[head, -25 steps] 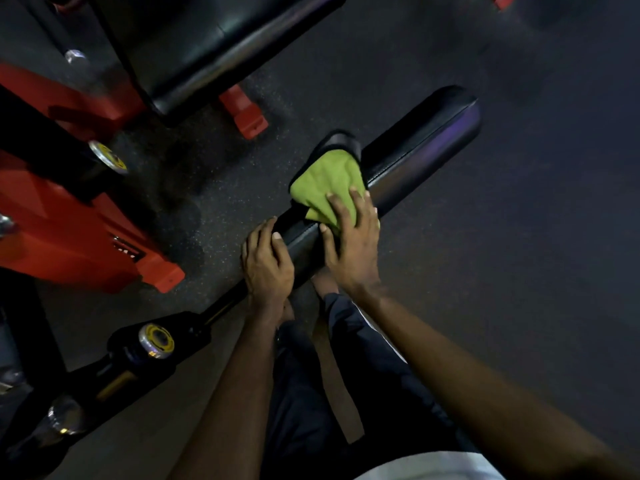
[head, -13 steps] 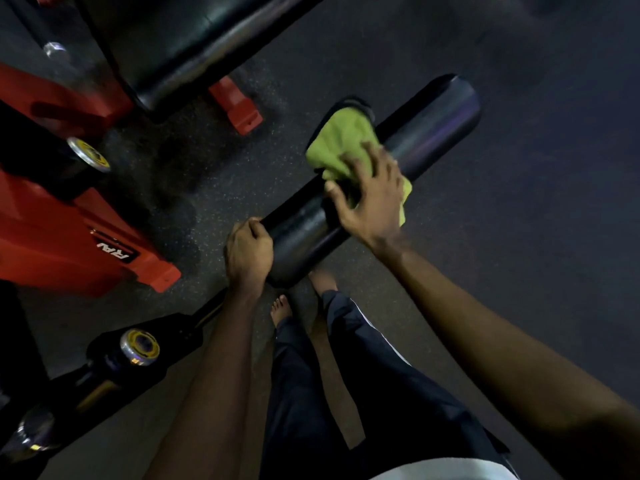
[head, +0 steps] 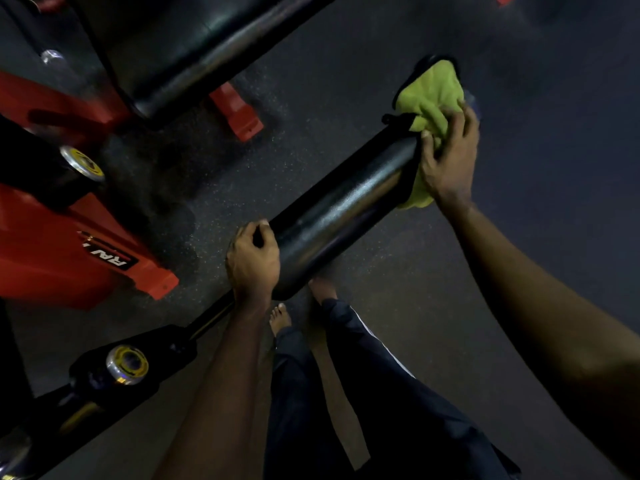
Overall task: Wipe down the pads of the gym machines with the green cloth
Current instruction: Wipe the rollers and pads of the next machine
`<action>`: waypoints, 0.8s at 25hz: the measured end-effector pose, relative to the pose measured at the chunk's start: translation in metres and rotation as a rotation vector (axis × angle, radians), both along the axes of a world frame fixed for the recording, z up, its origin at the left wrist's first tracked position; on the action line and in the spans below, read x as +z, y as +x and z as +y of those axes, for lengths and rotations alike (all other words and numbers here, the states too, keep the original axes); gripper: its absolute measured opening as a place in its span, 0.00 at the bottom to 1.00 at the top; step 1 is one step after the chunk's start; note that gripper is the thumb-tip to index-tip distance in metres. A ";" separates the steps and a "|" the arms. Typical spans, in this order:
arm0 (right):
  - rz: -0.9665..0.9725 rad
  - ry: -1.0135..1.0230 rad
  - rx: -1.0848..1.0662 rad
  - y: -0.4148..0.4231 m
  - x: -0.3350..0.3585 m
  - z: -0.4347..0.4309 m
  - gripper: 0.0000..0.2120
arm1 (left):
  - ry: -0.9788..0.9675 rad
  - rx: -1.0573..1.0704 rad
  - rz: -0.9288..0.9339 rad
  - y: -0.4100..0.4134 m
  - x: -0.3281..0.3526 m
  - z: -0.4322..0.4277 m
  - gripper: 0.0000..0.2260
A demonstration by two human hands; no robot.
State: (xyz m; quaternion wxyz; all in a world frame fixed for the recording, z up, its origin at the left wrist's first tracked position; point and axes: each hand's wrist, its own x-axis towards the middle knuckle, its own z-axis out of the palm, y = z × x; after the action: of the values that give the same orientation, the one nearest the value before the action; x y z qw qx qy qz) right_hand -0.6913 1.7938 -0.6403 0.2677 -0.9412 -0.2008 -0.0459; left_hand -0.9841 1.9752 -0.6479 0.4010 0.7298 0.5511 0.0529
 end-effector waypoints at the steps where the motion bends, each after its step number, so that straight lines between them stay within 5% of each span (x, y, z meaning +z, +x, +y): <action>1: -0.003 -0.004 0.006 -0.006 0.001 0.005 0.22 | -0.033 0.010 0.019 0.001 -0.001 0.003 0.16; 6: -0.015 -0.063 0.069 -0.015 0.005 0.025 0.21 | -0.187 0.015 0.100 0.008 -0.007 0.024 0.17; 14: -0.037 0.020 -0.190 0.018 0.001 0.032 0.20 | -0.042 -0.016 0.026 0.013 -0.003 0.023 0.11; 20: -0.052 0.066 0.007 -0.034 -0.022 0.020 0.16 | -0.054 -0.017 -0.003 0.015 -0.016 0.039 0.12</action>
State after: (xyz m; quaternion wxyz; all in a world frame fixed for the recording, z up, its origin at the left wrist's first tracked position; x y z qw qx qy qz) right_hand -0.7249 1.8141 -0.6620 0.2936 -0.9296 -0.2094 -0.0762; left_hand -0.9689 2.0141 -0.6640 0.4217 0.7233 0.5457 0.0357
